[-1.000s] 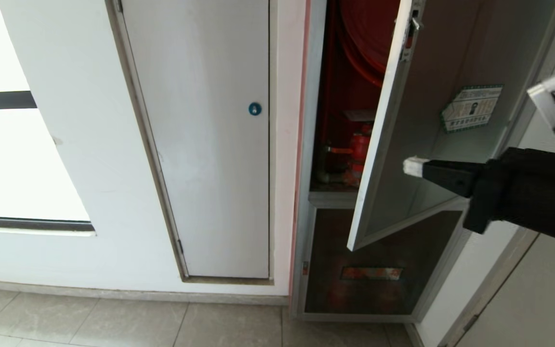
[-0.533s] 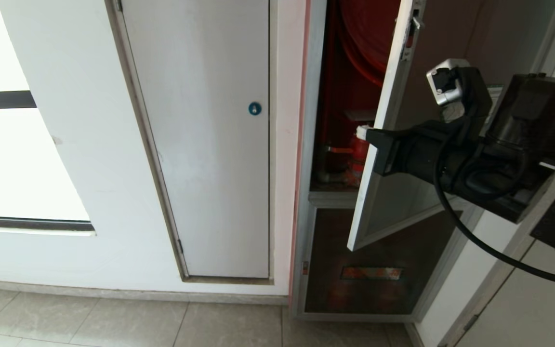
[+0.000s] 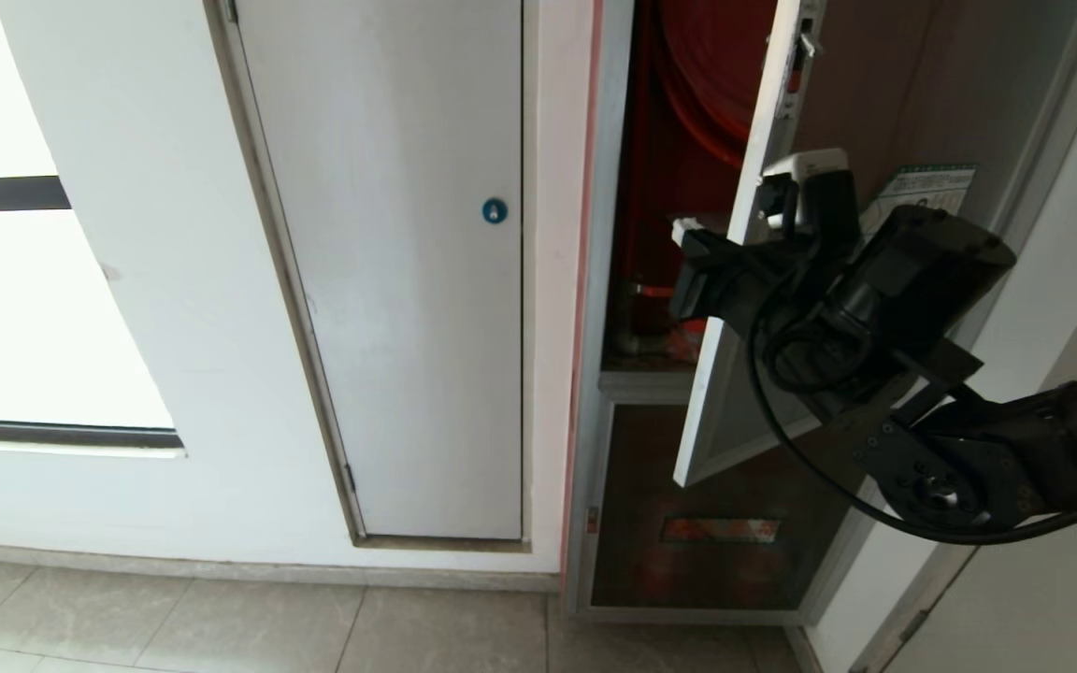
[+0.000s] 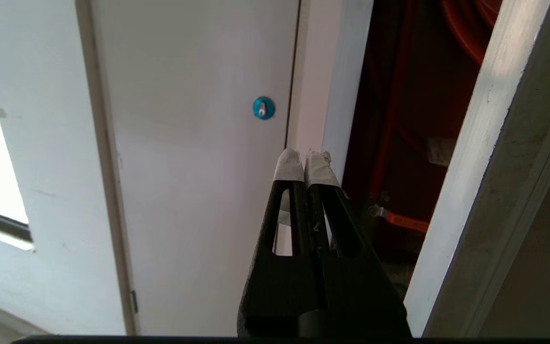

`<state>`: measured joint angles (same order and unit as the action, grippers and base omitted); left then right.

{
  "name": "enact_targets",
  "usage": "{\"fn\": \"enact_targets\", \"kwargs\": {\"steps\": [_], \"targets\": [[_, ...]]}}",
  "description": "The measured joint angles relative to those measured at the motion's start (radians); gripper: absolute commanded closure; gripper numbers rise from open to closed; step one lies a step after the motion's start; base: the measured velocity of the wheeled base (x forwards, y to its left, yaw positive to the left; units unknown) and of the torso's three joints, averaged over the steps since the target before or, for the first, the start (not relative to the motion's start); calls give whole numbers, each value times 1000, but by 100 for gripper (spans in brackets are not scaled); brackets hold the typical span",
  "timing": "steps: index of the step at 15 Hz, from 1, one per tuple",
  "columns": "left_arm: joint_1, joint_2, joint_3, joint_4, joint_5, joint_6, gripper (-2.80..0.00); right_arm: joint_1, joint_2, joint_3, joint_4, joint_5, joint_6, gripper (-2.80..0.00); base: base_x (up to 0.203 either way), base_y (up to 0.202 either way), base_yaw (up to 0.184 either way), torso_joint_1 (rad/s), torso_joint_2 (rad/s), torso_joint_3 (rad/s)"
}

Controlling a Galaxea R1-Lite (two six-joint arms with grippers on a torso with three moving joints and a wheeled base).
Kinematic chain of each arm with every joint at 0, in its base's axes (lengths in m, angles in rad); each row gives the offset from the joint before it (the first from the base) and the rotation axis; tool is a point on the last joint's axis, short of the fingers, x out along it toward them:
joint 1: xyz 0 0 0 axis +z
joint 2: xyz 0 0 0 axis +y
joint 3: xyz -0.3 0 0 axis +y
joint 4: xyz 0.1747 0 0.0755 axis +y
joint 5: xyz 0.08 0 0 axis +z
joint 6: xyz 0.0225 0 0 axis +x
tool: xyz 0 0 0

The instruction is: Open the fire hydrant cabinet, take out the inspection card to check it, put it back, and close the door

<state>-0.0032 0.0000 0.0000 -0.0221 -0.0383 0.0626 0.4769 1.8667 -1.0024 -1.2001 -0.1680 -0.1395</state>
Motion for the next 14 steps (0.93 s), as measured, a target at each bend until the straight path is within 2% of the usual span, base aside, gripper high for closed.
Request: {"fn": "enact_targets", "kwargs": {"steps": [2, 8, 14], "targets": [[0, 0, 0, 0, 0, 0, 0, 0, 46, -16, -70, -53, -24, 0, 0, 0, 0, 0, 0, 0], [0, 0, 0, 0, 0, 0, 0, 0, 134, -105, -101, -164, -25, 0, 0, 0, 0, 0, 0, 0], [0, 0, 0, 0, 0, 0, 0, -2, 192, -190, -87, -220, -25, 0, 0, 0, 0, 0, 0, 0]]}}
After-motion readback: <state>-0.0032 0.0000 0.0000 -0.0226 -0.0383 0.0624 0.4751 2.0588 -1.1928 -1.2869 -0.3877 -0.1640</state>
